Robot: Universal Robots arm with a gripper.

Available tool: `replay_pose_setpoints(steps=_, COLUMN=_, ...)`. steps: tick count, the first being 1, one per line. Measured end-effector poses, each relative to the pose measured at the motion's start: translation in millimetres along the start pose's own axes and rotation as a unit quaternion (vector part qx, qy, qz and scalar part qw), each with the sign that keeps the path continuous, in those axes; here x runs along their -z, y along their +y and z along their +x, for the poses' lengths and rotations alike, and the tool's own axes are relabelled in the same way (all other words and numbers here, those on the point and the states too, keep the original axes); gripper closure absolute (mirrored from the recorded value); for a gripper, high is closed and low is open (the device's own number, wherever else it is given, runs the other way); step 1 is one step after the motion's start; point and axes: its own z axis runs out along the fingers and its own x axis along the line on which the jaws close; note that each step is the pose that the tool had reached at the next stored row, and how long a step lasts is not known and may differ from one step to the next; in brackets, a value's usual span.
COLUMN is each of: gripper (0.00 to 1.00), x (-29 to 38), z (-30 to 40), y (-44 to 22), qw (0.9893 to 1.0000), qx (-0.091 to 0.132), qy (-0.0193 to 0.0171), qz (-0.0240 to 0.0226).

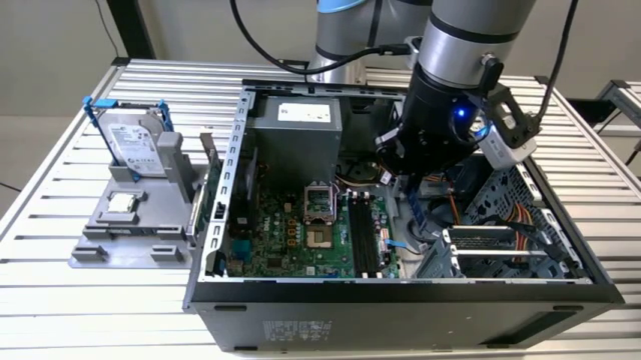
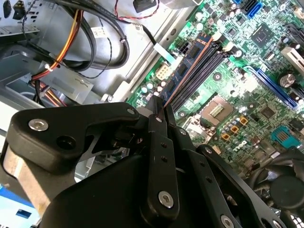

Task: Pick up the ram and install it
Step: 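Insert the ram into the slot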

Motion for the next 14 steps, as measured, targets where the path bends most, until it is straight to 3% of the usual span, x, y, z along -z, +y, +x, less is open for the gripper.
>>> replay_pose_setpoints(steps=8, gripper=1.00, x=-2.6, z=0.9, y=2.6, qw=1.0000, qx=-0.003, qy=0.0001, qz=0.0012)
replay_pose_setpoints(steps=14, gripper=1.00, x=-6.3, z=1.9, y=2.8, qw=0.9997, qx=-0.023, qy=-0.0003, qz=0.0016)
